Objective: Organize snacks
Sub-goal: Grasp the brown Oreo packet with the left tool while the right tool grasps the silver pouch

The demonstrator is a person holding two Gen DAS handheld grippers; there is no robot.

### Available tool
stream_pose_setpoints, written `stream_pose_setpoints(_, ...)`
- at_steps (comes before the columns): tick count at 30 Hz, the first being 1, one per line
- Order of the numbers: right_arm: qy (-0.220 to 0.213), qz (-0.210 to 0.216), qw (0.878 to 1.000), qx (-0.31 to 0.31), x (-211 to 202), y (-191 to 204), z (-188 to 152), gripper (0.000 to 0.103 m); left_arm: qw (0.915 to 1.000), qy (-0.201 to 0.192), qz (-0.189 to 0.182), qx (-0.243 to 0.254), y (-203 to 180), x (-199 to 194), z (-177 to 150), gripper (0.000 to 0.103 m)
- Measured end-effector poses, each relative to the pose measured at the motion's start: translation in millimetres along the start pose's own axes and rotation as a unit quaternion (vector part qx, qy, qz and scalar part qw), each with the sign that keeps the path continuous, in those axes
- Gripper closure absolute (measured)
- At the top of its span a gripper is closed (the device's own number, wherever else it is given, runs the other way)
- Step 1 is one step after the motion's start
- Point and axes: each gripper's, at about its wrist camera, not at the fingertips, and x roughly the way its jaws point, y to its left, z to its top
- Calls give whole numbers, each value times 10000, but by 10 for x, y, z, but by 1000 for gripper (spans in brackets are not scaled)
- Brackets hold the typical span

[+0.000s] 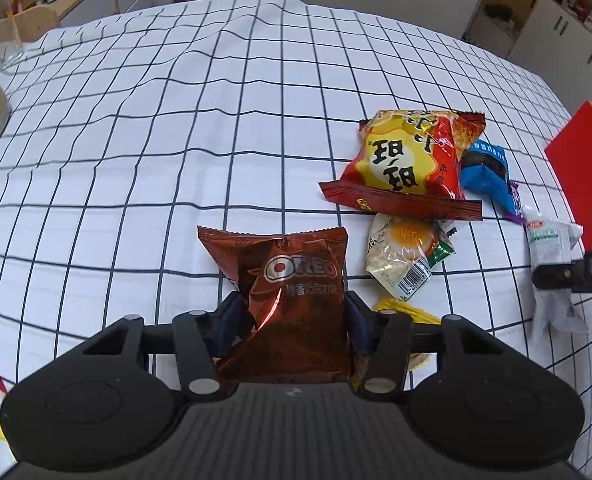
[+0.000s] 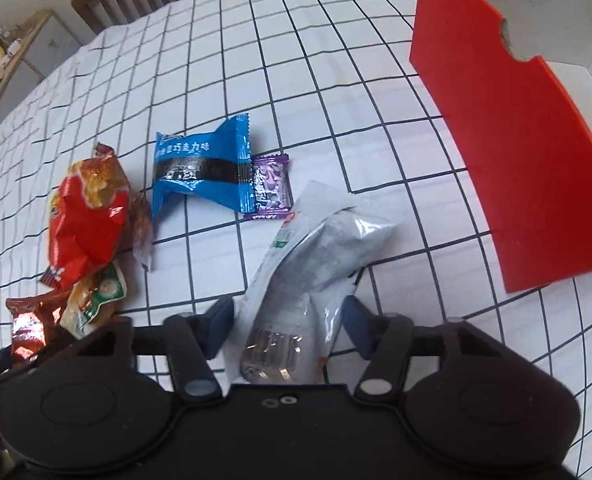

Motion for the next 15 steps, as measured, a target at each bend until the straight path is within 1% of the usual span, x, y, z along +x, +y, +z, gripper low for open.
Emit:
stream_pose_setpoints(1, -27, 89, 9999, -55, -31, -4, -11, 64, 10000, 14, -5, -69, 15, -8, -3, 53)
stream_pose_setpoints(2, -80, 62, 9999, -123, -61, -1, -23, 65, 9999, 23, -8, -140, 32, -21, -4, 54)
stream_pose_setpoints(6, -183, 48, 9995, -236, -134, -60, -78, 68, 9991, 30, -59, -425, 84, -99, -8, 54)
stream_pose_setpoints(15, -462, 194, 9978, -430, -412, -232, -272, 77, 9980, -58, 58, -623, -8, -425, -51, 54)
